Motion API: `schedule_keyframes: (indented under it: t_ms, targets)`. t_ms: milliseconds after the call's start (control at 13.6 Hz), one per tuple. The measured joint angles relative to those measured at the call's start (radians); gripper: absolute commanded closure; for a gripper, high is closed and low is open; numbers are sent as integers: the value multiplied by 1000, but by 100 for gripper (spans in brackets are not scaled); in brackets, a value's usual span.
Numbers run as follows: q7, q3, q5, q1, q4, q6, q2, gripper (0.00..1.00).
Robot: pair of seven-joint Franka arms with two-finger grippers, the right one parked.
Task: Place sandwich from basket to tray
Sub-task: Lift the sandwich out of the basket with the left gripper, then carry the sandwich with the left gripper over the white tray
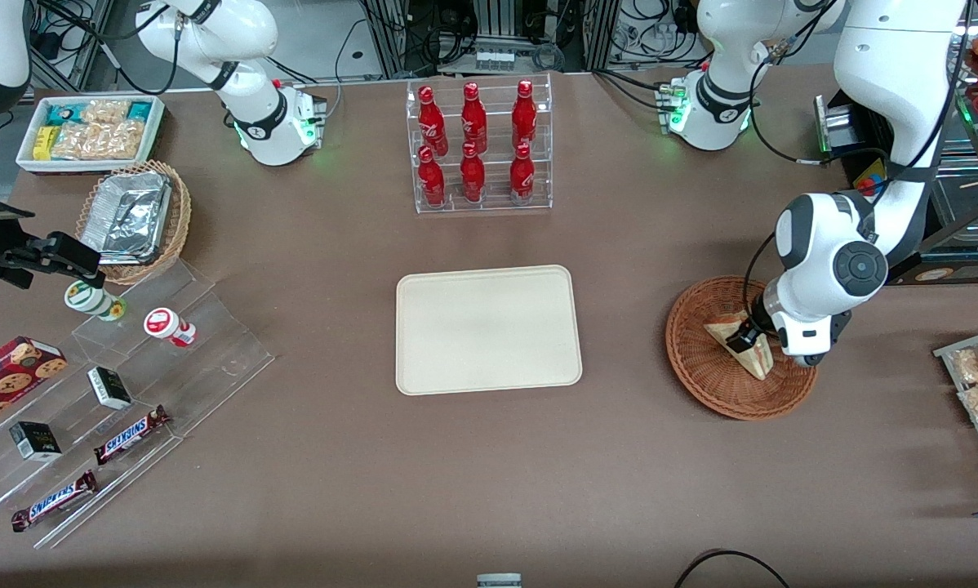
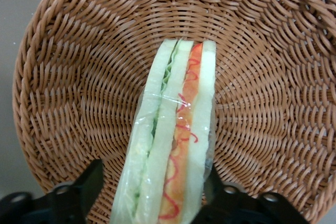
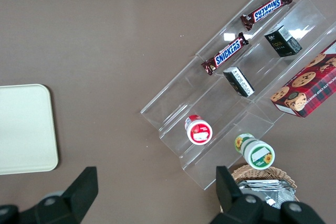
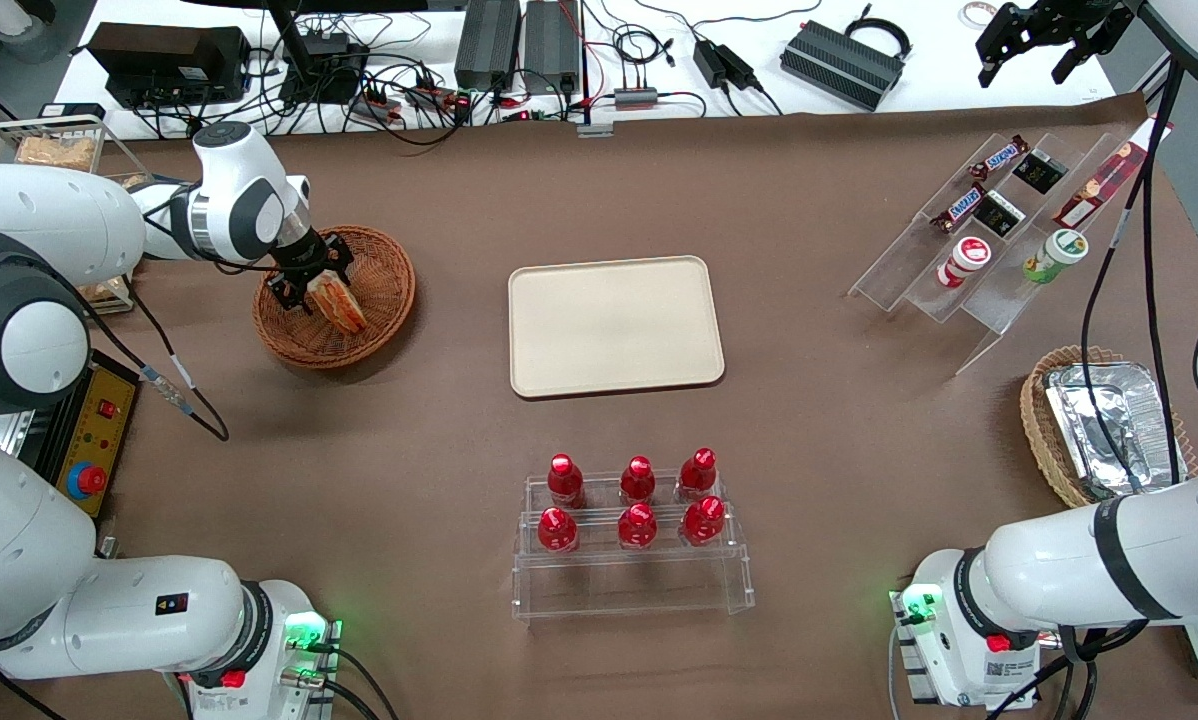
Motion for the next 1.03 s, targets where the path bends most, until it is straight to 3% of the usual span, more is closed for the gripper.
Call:
schedule_keyframes:
  t_ms: [221,588,1029]
  targets:
    - [-6,-1,0,0,38,-60,-4,100]
    - [-2,-16,0,0,227,-316,-19,100]
    - [28,-198,0,-8,301,-419,-21,100]
